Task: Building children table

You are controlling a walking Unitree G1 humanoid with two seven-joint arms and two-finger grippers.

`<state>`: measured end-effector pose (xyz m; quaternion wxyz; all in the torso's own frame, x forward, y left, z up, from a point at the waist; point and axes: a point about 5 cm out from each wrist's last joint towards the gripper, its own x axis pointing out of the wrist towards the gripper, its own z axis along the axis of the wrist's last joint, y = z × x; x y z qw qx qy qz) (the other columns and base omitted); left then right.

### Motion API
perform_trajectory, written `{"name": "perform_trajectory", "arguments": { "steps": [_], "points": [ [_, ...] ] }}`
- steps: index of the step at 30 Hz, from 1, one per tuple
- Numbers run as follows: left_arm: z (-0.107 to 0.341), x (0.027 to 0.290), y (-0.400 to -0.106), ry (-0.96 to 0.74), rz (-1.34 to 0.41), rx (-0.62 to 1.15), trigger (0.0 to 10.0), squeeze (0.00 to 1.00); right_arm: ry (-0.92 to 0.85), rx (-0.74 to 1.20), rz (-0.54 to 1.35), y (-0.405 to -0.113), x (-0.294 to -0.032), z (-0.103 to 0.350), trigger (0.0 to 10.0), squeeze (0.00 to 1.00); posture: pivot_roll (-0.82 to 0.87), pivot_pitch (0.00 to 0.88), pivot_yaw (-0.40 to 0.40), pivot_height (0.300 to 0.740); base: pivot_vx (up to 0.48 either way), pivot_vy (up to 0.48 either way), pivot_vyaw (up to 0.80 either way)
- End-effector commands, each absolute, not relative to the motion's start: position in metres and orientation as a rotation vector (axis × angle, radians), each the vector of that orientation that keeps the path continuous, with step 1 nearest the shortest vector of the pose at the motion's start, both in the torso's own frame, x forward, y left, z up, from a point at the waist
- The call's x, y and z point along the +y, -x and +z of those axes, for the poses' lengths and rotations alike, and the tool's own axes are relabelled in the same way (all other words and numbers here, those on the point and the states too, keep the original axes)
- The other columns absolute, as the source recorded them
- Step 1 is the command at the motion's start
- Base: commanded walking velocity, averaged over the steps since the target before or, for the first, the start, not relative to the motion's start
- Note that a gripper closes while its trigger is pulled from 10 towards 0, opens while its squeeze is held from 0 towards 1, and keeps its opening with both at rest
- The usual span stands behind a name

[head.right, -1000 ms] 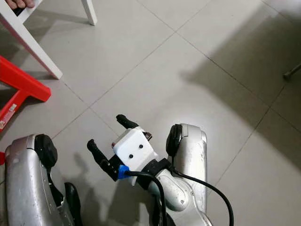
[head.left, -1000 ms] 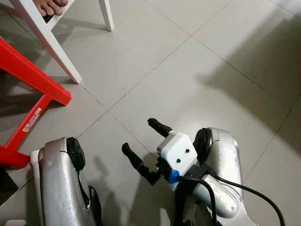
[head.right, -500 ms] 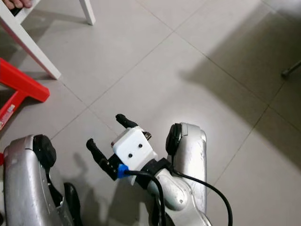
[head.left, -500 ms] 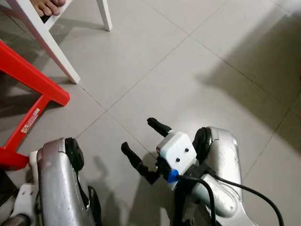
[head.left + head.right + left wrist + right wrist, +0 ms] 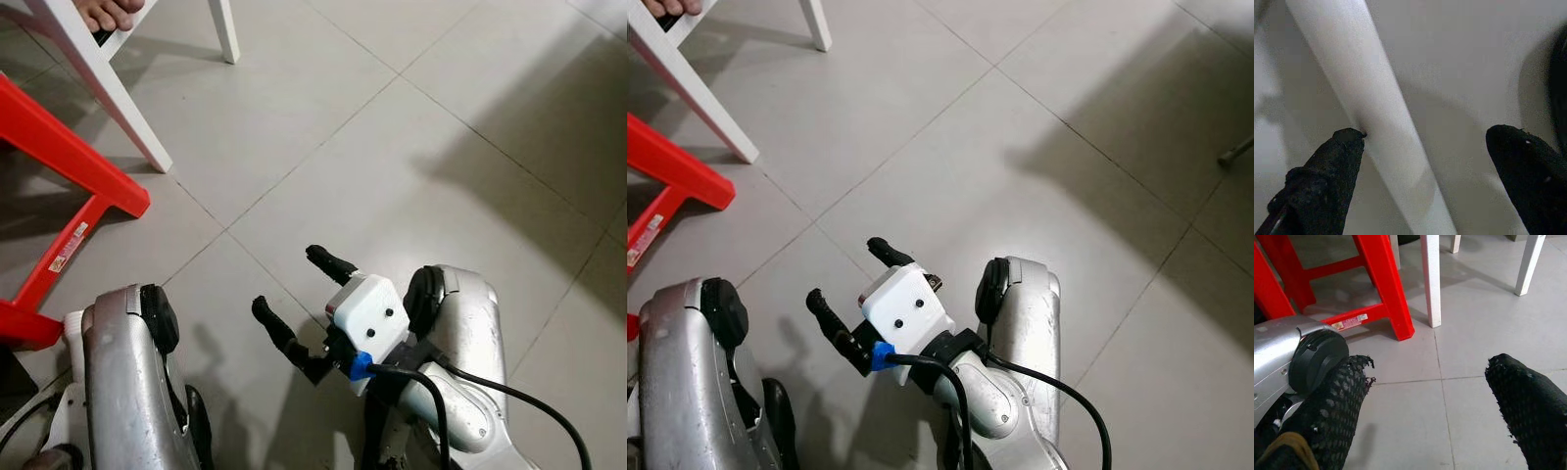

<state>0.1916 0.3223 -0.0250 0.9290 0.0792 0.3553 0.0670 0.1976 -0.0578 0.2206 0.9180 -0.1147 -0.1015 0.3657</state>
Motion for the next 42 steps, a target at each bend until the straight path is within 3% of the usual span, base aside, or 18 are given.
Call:
{"name": "perform_trajectory", "arguments": {
  "steps": [1, 23, 32, 42],
  "points": [
    [-0.047, 0.318, -0.159, -0.148, 0.132, 0.852, 10.0, 0.0, 0.213, -0.189, 0.79, -0.19, -0.054, 0.218, 10.0, 0.0, -0.14, 0.617, -0.089, 0.3, 0.0, 0.0, 0.0],
    [-0.041, 0.333, -0.156, -0.187, 0.171, 0.88, 10.0, 0.0, 0.173, -0.216, 0.731, -0.215, -0.061, 0.232, 10.0, 0.0, -0.13, 0.597, -0.078, 0.3, 0.0, 0.0, 0.0],
    [-0.027, 0.327, -0.186, -0.183, 0.135, 0.765, 10.0, 0.0, 0.163, -0.215, 0.729, -0.216, -0.059, 0.232, 10.0, 0.0, -0.11, 0.59, -0.071, 0.3, 0.0, 0.0, 0.0],
    [-0.02, 0.329, -0.196, -0.196, 0.122, 0.742, 10.0, 0.0, 0.153, -0.211, 0.732, -0.215, -0.058, 0.231, 10.0, 0.0, -0.11, 0.592, -0.07, 0.3, 0.0, 0.0, 0.0]
  ]
}}
